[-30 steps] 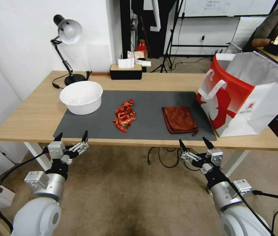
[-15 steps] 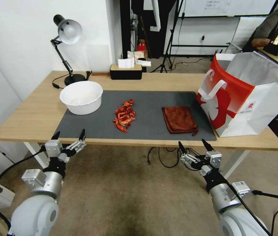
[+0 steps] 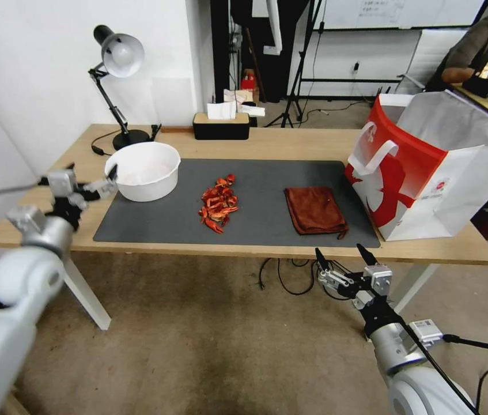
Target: Sweep shrimp from table into container with towel, then put container into takeout bag.
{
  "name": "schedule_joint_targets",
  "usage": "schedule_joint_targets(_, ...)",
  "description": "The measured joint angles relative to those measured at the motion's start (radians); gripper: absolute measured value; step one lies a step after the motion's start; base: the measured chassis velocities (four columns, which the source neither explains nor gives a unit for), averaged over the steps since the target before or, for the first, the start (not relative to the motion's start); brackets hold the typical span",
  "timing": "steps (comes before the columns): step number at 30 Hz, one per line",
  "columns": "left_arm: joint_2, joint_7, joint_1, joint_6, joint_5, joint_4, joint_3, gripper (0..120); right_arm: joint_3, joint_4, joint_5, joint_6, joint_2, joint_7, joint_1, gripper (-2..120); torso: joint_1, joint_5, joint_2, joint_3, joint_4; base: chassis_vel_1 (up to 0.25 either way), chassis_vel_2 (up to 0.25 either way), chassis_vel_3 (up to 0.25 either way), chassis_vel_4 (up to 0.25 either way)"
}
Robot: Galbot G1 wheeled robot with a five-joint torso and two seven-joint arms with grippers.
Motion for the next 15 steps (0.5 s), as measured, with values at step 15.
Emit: schedule_joint_targets(15, 0.15, 0.683, -0.518, -0.157, -0.006, 0.409, 0.402, 100, 0.006, 0.0, -0.004, 0.027, -0.009, 0.009, -0.019, 100, 0.0, 0.0003, 0.0, 0.0, -0.0005, 0.0, 0.0, 0.0, 0.0)
